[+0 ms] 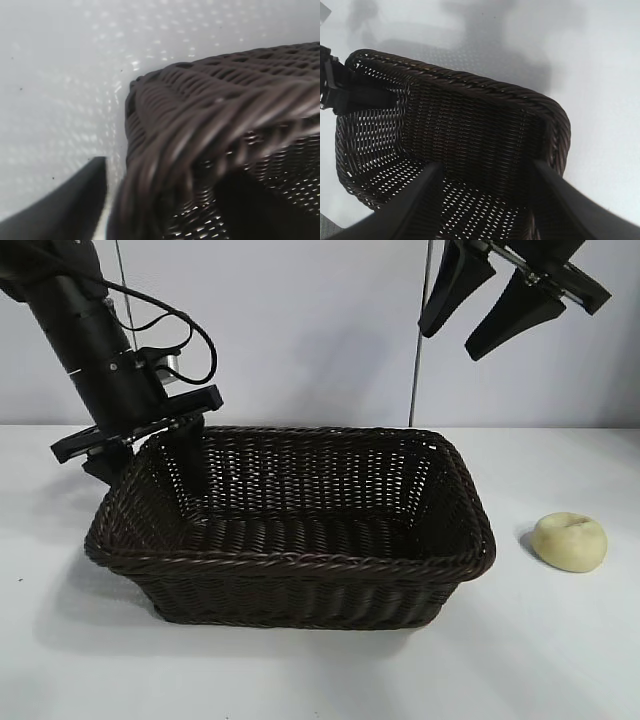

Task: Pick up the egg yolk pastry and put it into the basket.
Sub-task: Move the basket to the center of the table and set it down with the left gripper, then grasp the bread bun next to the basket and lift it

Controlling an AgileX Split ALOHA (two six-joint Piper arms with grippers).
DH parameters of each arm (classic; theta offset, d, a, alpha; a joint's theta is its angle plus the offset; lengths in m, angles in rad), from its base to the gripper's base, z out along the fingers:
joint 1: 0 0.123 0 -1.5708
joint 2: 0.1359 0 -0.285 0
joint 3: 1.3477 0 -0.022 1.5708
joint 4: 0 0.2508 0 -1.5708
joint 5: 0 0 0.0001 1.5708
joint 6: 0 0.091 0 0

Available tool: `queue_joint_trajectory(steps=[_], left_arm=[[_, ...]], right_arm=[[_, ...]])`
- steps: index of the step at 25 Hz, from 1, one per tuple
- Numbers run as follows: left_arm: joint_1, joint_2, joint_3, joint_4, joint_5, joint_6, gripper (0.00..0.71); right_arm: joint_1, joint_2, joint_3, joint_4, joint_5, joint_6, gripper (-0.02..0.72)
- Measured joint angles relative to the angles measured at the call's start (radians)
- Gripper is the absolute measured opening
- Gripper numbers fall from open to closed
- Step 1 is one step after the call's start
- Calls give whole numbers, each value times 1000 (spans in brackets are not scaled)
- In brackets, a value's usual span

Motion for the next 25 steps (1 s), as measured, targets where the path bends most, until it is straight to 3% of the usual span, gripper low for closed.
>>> queue_joint_trajectory(steps=[14, 25], left_arm=[[0, -236, -1, 103, 30, -11, 524], [0, -412, 13, 9, 48, -30, 524]], right_arm=[[0, 0, 0, 0, 0, 0, 389], [0, 0, 0, 0, 0, 0, 389]])
